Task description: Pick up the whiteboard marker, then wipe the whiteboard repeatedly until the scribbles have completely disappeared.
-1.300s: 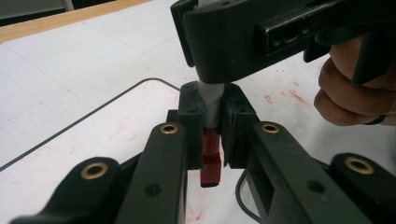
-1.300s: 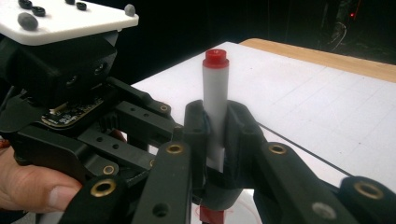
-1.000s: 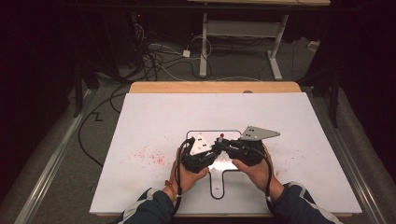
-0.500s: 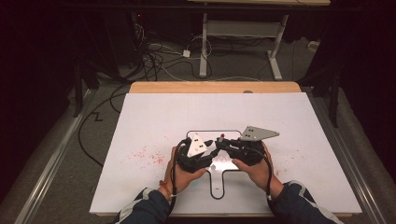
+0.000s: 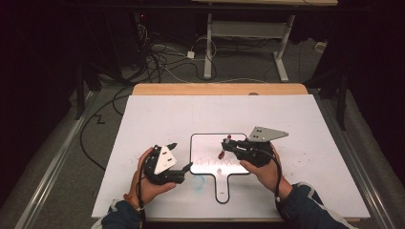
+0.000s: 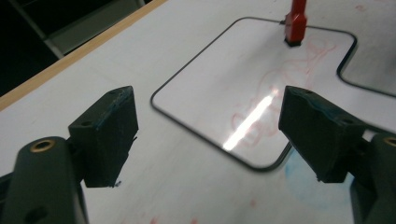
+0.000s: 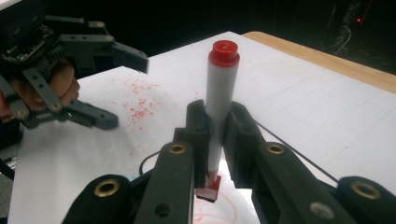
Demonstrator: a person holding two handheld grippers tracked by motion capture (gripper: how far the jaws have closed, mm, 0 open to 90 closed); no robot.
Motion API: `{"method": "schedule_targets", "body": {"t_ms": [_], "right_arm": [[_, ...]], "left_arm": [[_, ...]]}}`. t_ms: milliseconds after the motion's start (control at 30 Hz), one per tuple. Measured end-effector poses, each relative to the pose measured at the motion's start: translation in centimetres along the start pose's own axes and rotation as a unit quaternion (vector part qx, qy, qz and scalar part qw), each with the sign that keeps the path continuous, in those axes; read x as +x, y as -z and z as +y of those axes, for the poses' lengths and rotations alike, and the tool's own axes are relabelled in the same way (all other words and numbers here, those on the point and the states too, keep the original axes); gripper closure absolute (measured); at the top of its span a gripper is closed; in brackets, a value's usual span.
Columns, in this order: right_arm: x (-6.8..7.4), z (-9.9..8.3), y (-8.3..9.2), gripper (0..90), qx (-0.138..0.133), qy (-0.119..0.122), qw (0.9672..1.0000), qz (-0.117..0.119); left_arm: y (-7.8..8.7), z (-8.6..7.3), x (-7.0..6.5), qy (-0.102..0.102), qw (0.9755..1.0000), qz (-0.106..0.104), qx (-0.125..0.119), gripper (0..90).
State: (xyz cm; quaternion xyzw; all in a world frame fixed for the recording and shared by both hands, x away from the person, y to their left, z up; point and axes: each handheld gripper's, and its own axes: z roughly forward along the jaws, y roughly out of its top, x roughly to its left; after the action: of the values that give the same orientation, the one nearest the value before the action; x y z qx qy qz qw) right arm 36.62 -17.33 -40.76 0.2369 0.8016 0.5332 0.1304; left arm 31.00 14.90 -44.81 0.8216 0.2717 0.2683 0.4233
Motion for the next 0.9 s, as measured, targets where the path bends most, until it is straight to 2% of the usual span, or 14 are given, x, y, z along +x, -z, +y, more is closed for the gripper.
{"method": "schedule_targets", "body": {"t_ms": [133, 267, 333, 367, 533, 633, 900], "right_arm": [[0.0, 0.1, 0.0, 81.5, 0.004, 0.005, 1.0, 0.006], [-0.1, 0.1, -0.3, 81.5, 0.01, 0.007, 0.9998, 0.013], [0.0, 0.1, -0.6, 81.5, 0.013, 0.007, 0.9997, 0.018], [0.0, 0.1, -0.7, 81.4, 0.016, 0.009, 0.9996, 0.019], [0.4, 0.0, -1.7, 81.4, 0.029, 0.017, 0.9989, 0.033], [0.6, 0.1, -2.3, 81.3, 0.032, 0.026, 0.9984, 0.038], [1.0, 0.3, -4.5, 81.3, 0.045, 0.027, 0.997, 0.056]], "left_arm": [[1.2, -2.1, 0.6, 0.024, 0.9996, 0.01, 0.004, 18.9], [2.0, -3.4, 0.3, 0.022, 0.9992, 0.018, 0.028, 19.0], [2.4, -3.8, 0.2, 0.021, 0.9991, 0.023, 0.028, 19.0], [2.7, -4.1, 0.1, 0.028, 0.9989, 0.021, 0.033, 19.0], [2.9, -4.4, 0.1, 0.028, 0.9986, 0.028, 0.034, 19.0], [2.7, -4.6, 0.1, 0.035, 0.9981, 0.024, 0.046, 19.0], [2.6, -4.5, 0.1, 0.032, 0.9982, 0.025, 0.044, 18.9]]}}
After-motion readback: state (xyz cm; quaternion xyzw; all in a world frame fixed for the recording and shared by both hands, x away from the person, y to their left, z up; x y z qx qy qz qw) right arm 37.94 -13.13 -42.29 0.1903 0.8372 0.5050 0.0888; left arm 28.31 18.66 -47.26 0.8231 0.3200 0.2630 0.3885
